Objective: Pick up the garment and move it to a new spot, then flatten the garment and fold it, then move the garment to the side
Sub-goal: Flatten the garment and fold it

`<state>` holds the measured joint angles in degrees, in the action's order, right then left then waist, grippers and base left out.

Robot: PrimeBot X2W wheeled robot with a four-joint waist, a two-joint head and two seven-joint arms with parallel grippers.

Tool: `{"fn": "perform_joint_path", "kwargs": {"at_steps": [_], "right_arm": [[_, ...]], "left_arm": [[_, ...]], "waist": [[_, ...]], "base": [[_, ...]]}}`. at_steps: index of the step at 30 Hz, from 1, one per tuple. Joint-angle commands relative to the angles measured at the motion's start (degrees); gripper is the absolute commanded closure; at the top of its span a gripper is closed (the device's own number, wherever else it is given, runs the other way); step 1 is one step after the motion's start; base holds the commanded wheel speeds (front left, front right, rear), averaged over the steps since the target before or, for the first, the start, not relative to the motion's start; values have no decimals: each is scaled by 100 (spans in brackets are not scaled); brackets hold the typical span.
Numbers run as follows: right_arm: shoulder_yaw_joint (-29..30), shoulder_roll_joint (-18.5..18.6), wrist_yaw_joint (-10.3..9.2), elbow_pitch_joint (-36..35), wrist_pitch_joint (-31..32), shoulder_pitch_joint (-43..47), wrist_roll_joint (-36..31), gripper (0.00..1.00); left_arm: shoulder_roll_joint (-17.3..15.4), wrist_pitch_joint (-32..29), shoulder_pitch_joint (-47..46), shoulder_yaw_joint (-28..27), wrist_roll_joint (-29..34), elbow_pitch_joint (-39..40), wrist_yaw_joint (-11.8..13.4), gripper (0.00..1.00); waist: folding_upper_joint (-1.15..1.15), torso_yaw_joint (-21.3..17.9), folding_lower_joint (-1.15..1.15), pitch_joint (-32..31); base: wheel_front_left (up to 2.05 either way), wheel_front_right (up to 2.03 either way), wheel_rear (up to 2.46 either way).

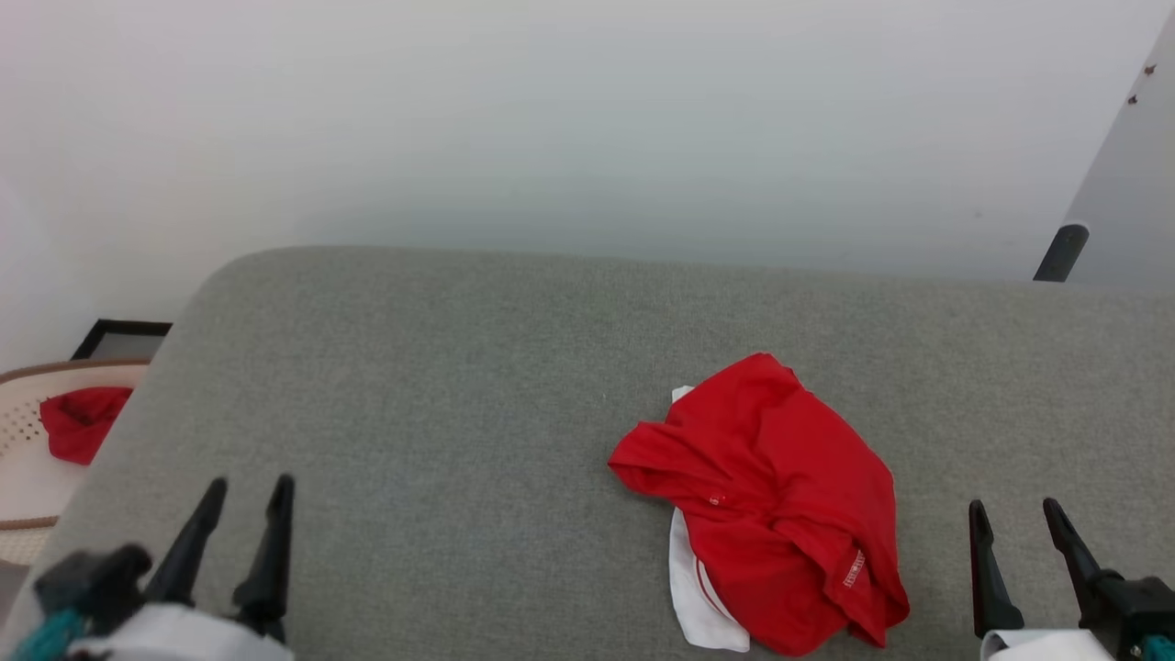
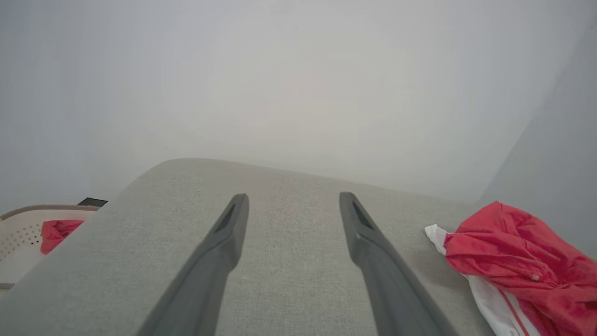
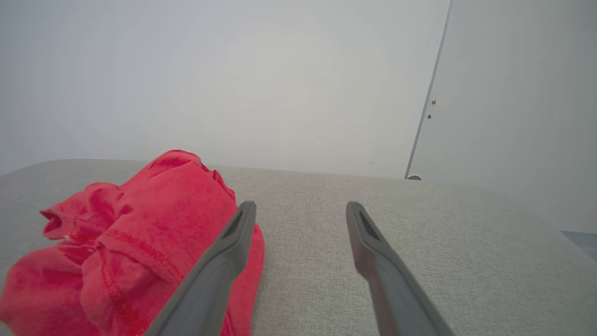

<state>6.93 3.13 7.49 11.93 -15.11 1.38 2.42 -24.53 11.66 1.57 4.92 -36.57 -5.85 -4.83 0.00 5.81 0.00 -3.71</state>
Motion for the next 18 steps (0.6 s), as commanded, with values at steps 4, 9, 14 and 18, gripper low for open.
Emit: {"fn": "perform_joint_path", "kwargs": {"at_steps": [4,9,14,18], "right_arm": [[-78,-13,0,-21,-7,-208,-49,0],[-128,-10,0,-25,-6,-397,-17,0],[-200,10,0,-15,-7,-621,21,0],[-229,5,0,-12,-7,-796,52,0]], "left_arm": [[-73,-729,-353,248,-263,184,-76,0],[-126,-1949,-819,600,-629,439,-61,0],[-165,-2985,-1313,893,-961,701,-24,0],[-137,-3648,-1710,1103,-1185,792,17,0]], "waist": [[0,-66,0,160],[0,-165,0,329],[0,-303,0,542],[0,-427,0,709]], "base": [[0,0,0],[0,0,0],[0,0,0],[0,0,0]]}}
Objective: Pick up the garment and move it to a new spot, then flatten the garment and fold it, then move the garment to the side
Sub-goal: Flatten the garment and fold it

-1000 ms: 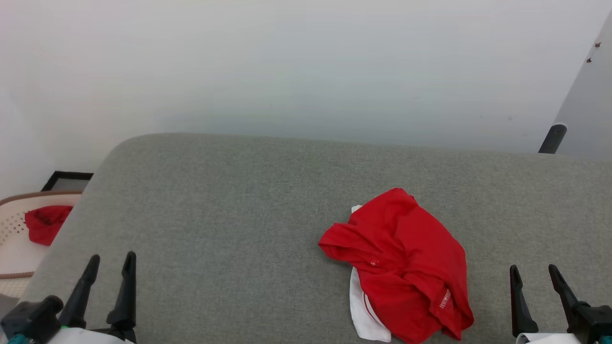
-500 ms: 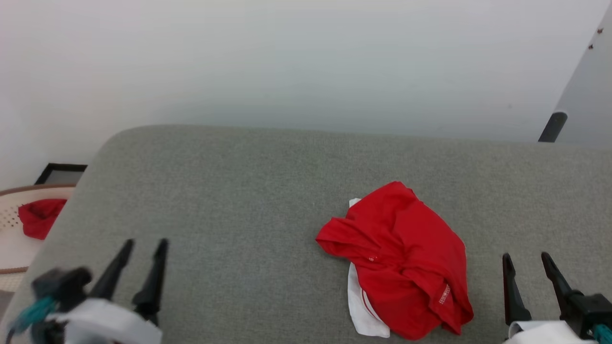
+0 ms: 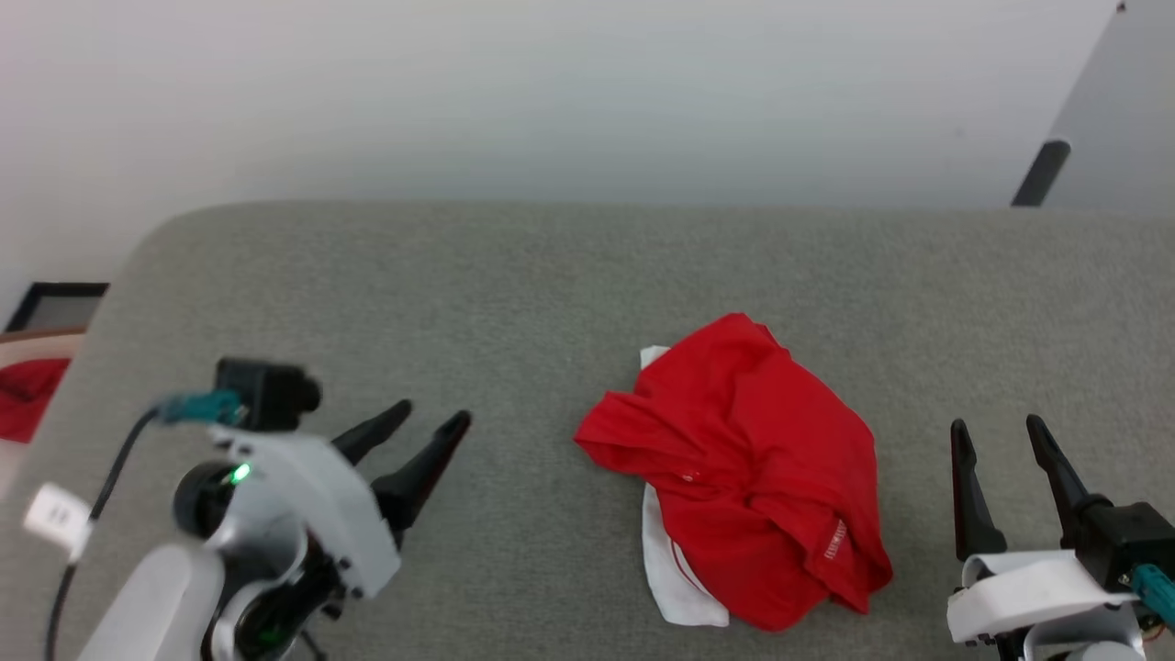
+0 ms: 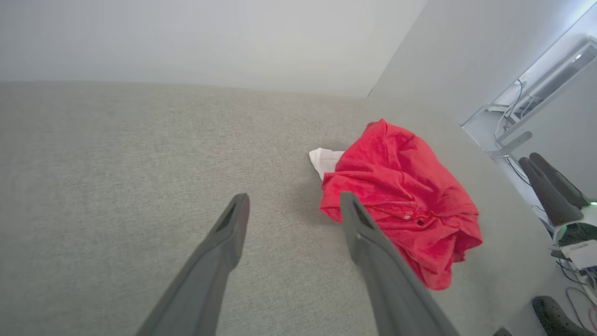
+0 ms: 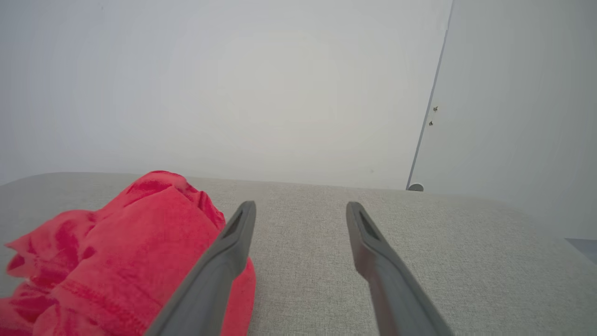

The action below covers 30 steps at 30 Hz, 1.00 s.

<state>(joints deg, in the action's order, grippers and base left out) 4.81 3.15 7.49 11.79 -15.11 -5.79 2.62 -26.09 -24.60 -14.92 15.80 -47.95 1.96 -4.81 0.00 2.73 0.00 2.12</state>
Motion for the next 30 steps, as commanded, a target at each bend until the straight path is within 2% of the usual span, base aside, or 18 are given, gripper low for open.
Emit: {"fn": "perform_joint_path", "kwargs": {"at_steps": [1,9,20,30], "right_arm": [[-21,3,0,-2,-7,-120,37,0],[-106,-10,0,13,-7,-337,103,0],[-131,-29,0,-107,-6,-430,195,0],[-187,-31,0,-161,-6,-539,297,0]], "left_arm": [[46,-166,-168,55,-108,16,18,0],[160,-1341,-702,538,-458,-207,140,0],[235,-2190,-699,891,-768,-371,329,0],[352,-2455,-566,1081,-955,-571,330,0]], "waist": [[0,-150,0,168],[0,-515,0,446],[0,-908,0,758],[0,-1094,0,973]], "base": [[0,0,0],[0,0,0],[0,0,0],[0,0,0]]}}
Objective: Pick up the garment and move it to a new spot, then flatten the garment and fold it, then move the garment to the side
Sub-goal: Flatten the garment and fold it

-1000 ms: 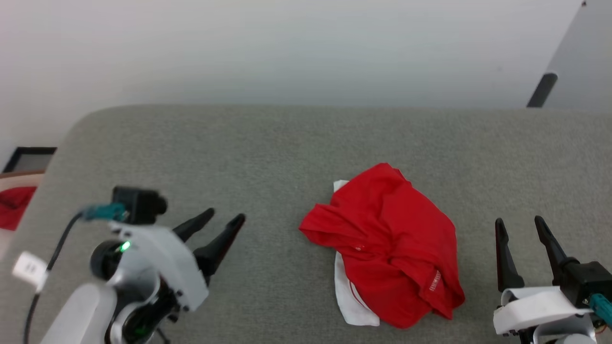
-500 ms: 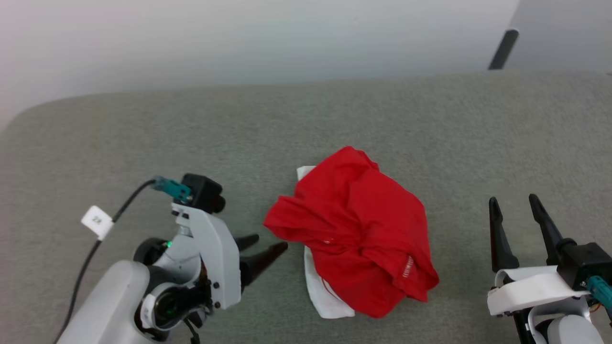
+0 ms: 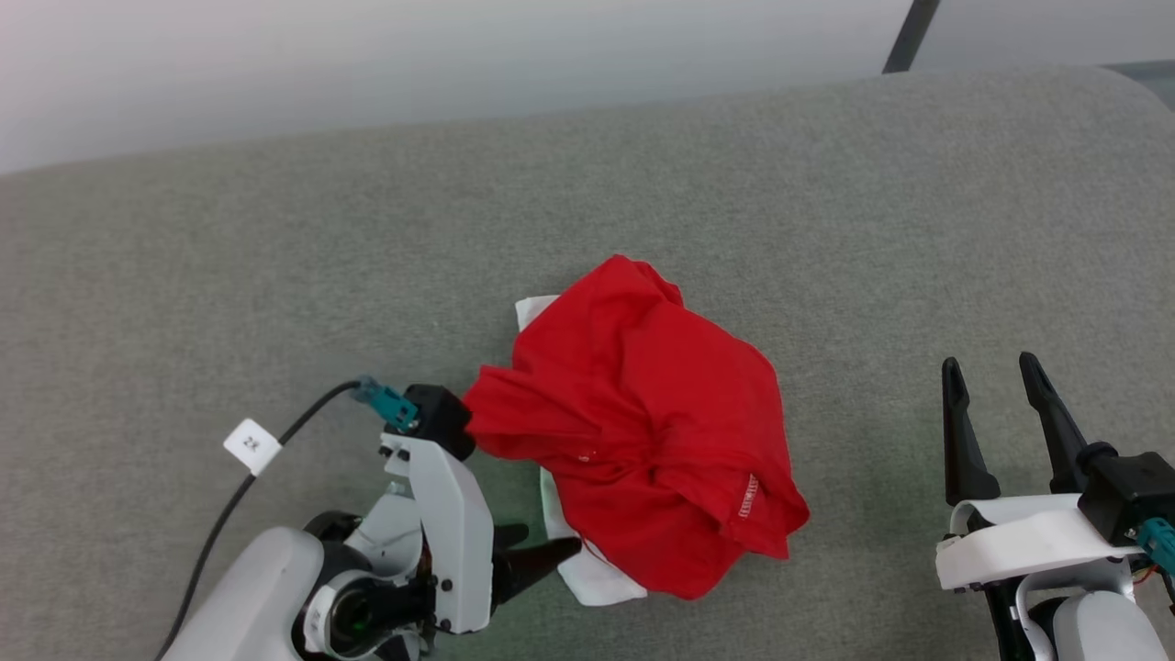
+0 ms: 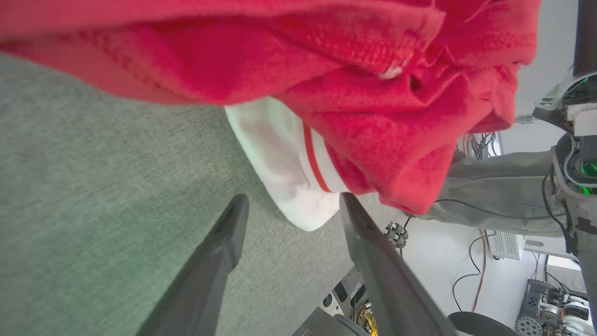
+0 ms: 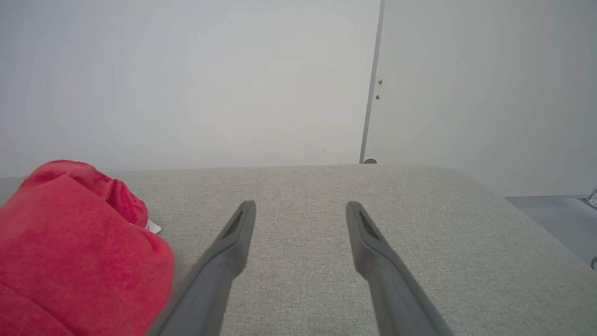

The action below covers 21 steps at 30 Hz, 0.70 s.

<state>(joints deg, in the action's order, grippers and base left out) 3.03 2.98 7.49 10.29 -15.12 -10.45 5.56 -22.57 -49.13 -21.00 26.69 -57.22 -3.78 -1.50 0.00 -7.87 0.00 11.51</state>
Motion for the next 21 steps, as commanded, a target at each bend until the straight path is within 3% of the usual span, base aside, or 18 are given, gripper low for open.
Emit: {"fn": "perform_joint_path", "kwargs": {"at_steps": [1,21], "right_arm": [[-19,-15,0,-17,-6,-85,25,0],[-46,-16,0,-101,-5,-192,172,0]], "left_arm": [[7,-19,60,4,-41,-11,5,0],[306,160,54,336,124,-1119,-163,0]], "waist": [[0,-50,0,52],[0,-245,0,359]], "base": [[0,0,0],[0,0,0]]}}
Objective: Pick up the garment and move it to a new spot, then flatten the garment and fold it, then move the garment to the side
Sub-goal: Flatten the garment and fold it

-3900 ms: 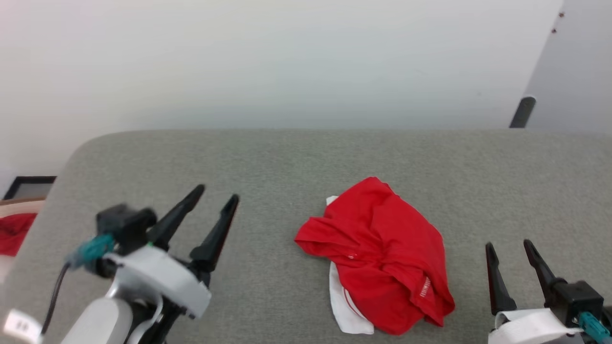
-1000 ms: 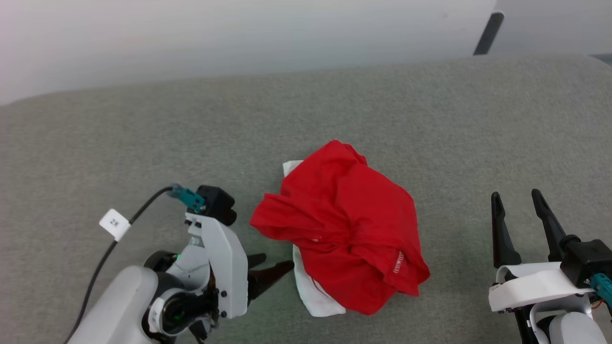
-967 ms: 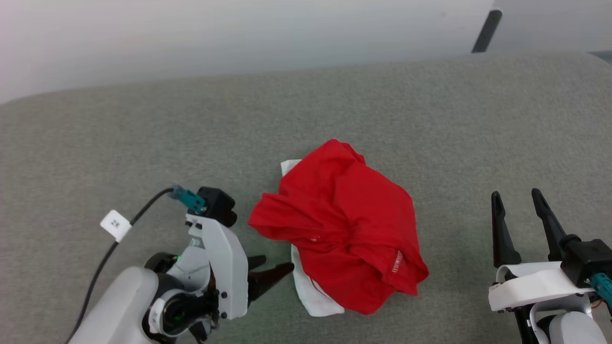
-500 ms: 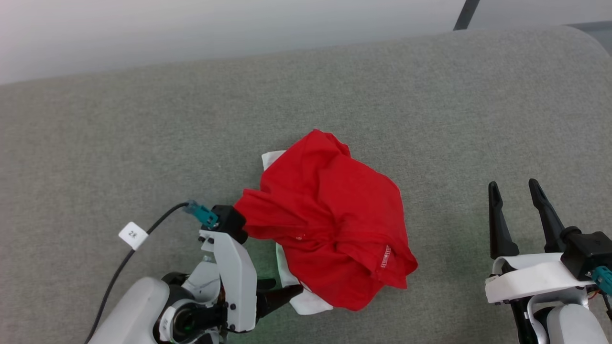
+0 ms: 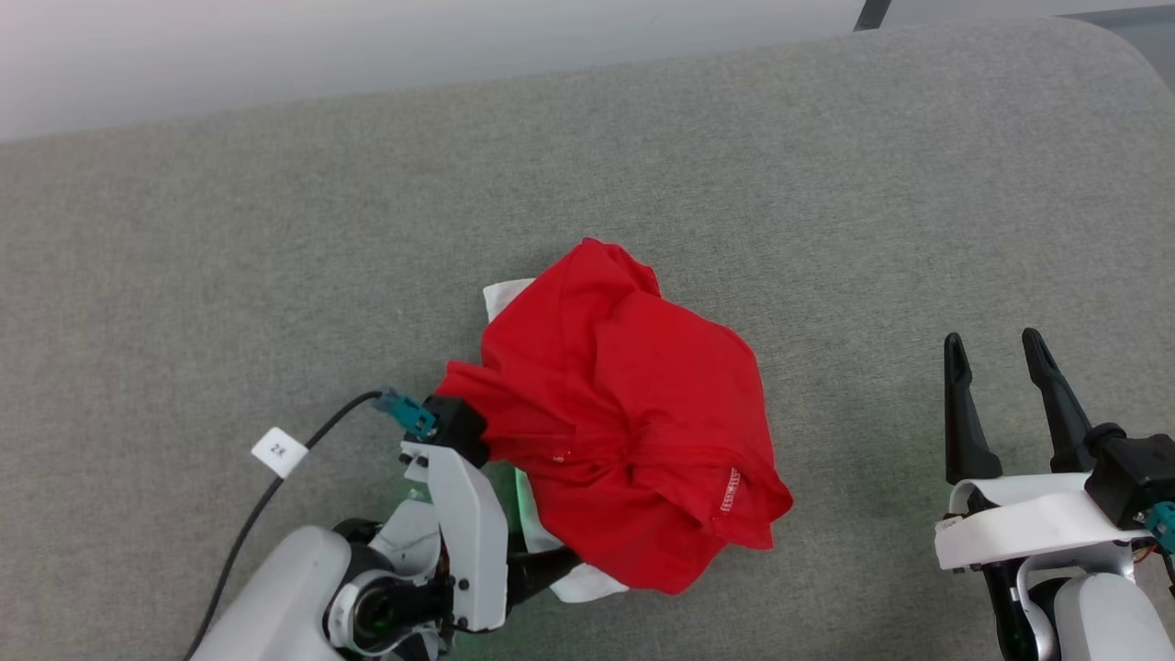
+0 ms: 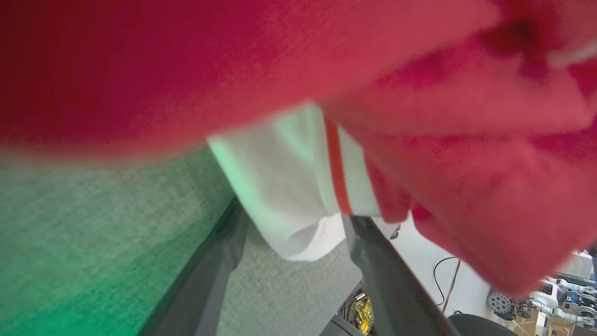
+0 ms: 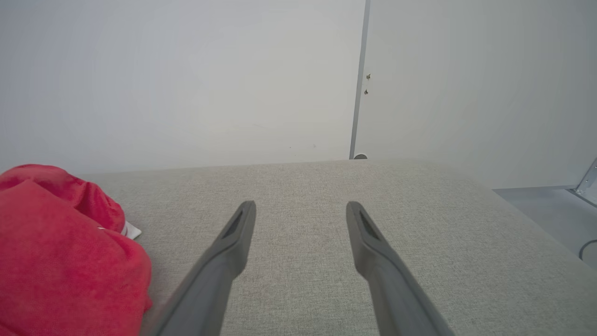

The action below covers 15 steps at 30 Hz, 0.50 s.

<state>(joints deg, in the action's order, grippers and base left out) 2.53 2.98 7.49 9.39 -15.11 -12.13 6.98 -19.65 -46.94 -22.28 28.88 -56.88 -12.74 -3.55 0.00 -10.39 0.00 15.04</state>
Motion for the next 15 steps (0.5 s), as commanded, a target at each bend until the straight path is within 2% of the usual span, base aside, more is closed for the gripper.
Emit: {"fn": "perform_joint_path", "kwargs": {"at_steps": [1,2,3,4,9,15], "right_arm": [[7,-16,0,-10,-7,-37,24,0],[9,-15,0,-12,-7,-56,17,0],[5,-15,0,-15,-7,-72,12,0],[5,-14,0,-14,-6,-88,11,0],[-8,-14,0,-24,-7,-108,-3,0],[62,-15,0,-3,-6,-14,-31,0]], "left_arm": [[38,-51,166,134,89,-326,42,4],[71,-71,155,137,49,-439,47,54],[111,-78,142,135,1,-534,29,83],[168,-43,123,92,-65,-635,40,100],[196,-136,-69,15,-257,-896,-105,100],[-172,-381,-256,-179,-371,-683,-37,100]], "waist": [[0,16,0,13],[0,23,0,22],[0,29,0,30],[0,37,0,40],[0,65,0,39],[0,150,0,-58]], "base": [[0,0,0],[0,0,0],[0,0,0],[0,0,0],[0,0,0],[0,0,0]]}}
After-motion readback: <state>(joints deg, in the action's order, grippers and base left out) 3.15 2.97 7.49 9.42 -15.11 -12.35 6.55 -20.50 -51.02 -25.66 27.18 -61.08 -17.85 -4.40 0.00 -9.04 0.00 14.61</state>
